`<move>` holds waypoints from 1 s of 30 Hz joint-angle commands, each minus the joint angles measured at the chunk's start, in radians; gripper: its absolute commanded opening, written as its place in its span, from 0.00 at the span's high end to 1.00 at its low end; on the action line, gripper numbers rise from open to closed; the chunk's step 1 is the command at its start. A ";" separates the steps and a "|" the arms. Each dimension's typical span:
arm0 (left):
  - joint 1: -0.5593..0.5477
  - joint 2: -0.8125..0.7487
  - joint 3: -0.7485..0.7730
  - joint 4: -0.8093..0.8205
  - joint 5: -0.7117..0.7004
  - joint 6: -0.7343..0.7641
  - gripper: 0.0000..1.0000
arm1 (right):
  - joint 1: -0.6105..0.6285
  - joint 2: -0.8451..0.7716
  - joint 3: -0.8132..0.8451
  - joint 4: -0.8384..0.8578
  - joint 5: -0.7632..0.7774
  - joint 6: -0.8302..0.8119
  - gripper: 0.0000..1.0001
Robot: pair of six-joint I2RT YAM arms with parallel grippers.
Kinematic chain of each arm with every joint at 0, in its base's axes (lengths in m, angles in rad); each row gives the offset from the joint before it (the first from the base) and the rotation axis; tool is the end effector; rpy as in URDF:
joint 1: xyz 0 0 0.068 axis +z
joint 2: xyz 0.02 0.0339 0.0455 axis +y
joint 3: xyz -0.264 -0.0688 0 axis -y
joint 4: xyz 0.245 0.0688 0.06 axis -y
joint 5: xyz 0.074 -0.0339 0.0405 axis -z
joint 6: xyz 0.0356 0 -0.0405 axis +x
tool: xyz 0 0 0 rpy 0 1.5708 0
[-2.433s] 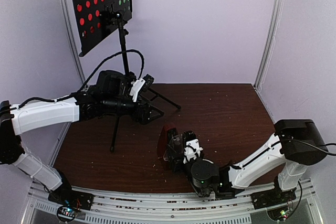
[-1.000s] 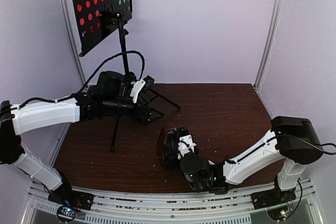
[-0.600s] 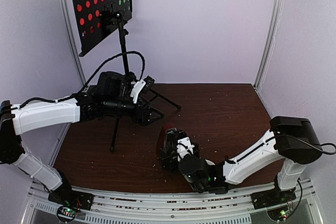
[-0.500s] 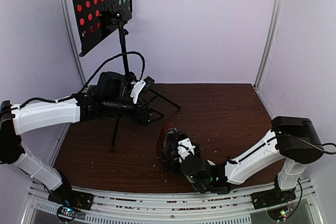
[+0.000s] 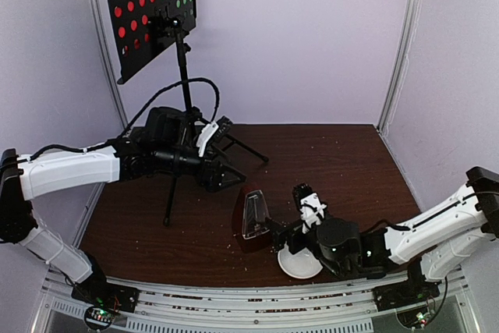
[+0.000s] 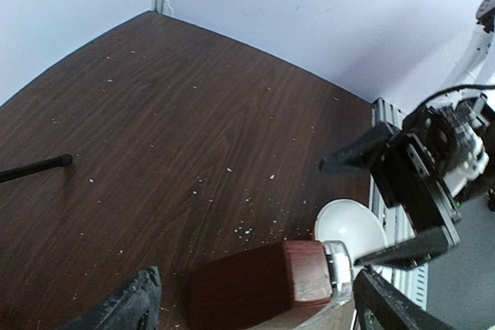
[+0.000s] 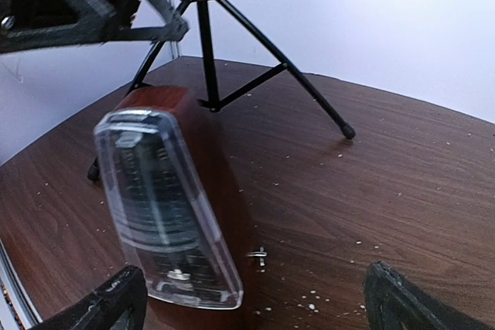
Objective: Pack up the instrument practice props
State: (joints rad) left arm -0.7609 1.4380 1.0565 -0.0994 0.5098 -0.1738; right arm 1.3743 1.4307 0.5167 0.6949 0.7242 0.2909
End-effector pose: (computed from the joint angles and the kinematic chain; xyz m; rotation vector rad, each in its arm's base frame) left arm 0.2255 -0.2387 0.2910 0.9440 1.9532 -1.0837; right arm 0.0775 0.2685 0.1956 -0.4322 1.7154 0.5724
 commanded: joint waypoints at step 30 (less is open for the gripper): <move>-0.173 0.104 0.086 -0.115 -0.209 0.168 0.61 | -0.323 -0.614 -0.343 -0.177 0.033 0.181 0.00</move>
State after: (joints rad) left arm -0.9314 1.5482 1.1225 -0.2260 0.3206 -0.0093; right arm 1.0595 0.8146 0.1455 0.5648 0.7368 0.4618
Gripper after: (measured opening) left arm 0.487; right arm 1.000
